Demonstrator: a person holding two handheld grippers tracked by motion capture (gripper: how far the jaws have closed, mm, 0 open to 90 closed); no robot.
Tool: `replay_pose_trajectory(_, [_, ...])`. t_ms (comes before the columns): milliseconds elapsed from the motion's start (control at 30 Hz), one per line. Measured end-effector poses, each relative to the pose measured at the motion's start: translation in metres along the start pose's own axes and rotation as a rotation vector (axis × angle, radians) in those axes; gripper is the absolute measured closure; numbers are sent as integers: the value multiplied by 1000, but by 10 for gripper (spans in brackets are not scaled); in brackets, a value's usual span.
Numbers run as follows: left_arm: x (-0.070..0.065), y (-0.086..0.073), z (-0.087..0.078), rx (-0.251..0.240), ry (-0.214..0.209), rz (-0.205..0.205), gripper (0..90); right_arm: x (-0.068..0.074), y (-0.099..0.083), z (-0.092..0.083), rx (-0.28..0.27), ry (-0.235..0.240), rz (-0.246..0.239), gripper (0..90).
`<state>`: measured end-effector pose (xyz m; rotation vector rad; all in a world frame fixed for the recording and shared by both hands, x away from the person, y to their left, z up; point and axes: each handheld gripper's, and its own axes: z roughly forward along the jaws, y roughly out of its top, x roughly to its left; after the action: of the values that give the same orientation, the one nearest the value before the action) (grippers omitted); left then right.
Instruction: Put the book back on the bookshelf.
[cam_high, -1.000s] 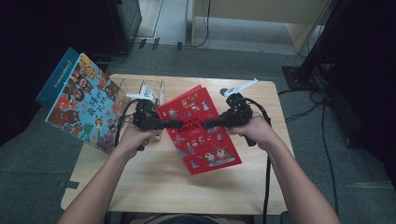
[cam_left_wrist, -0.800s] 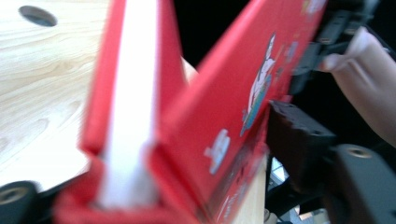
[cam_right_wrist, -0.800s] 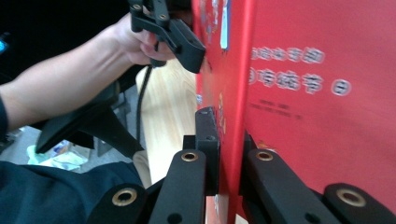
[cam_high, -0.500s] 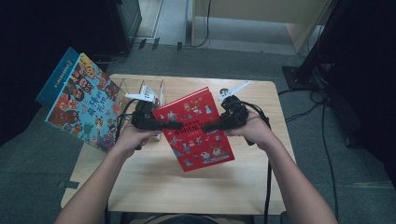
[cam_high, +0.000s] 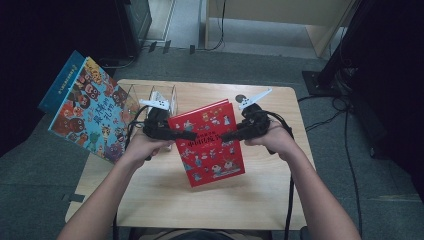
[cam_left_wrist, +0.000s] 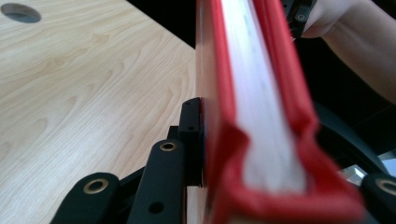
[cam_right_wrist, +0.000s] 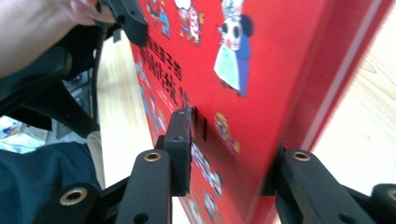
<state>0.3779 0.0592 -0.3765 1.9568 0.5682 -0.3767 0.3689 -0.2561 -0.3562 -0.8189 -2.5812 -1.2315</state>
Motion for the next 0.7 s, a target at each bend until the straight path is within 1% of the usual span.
replay_pose_trajectory(33, [-1, 0, 0, 1, 10, 7, 747, -1, -2, -1, 4, -2, -1, 658])
replay_pose_trajectory(67, [-1, 0, 0, 10, 17, 11, 758, -3, -4, -2, -1, -12, 13, 632])
replay_pose_trajectory(100, [-1, 0, 0, 6, 28, 14, 762, -5, -5, -2, 2, -15, 25, 632])
replay_pose_trajectory(133, [0, 0, 0, 10, 25, 9, 770, -7, -6, -3, -4, -24, 40, 632])
replay_pose_trajectory(167, [-1, 0, 1, 6, 32, 6, 774, -8, -7, -4, -6, -31, 39, 637])
replay_pose_trajectory(200, [0, 1, 2, 7, 29, 3, 776, -9, -8, -4, -3, -34, 42, 635])
replay_pose_trajectory(233, [-1, 1, 3, 11, 34, 3, 776, -10, -8, -3, 2, -39, 53, 635])
replay_pose_trajectory(267, [-1, 2, 3, 9, 36, -1, 776, -11, -9, -3, 5, -42, 53, 635])
replay_pose_trajectory(300, [-1, 2, 2, 8, 40, 4, 776, -11, -9, -3, 2, -45, 45, 634])
replay_pose_trajectory(400, [-2, 3, 1, 1, 39, 6, 779, -12, -9, -4, -10, -41, 48, 632])
replay_pose_trajectory(433, [-1, 4, 0, -9, 37, 3, 779, -12, -10, -5, -15, -40, 44, 630])
replay_pose_trajectory(500, [-2, 4, -3, -11, 51, 1, 785, -12, -10, -6, -19, -43, 34, 615])
replay_pose_trajectory(533, [-2, 4, -4, -15, 59, -4, 795, -12, -12, -9, -20, -55, 39, 614])
replay_pose_trajectory(567, [-2, 4, -4, -15, 59, -4, 801, -12, -12, -9, -20, -55, 39, 614])
replay_pose_trajectory(600, [0, 3, -5, -10, 61, -9, 801, -14, -13, -11, -22, -65, 51, 602])
replay_pose_trajectory(633, [0, 3, -5, -2, 64, -14, 804, -18, -17, -15, -48, -104, 87, 596])
replay_pose_trajectory(667, [-1, 4, -3, 14, 66, -8, 804, -20, -18, -16, -59, -108, 102, 596])
replay_pose_trajectory(700, [-2, 4, -1, 15, 68, 0, 804, -22, -19, -17, -70, -110, 118, 596])
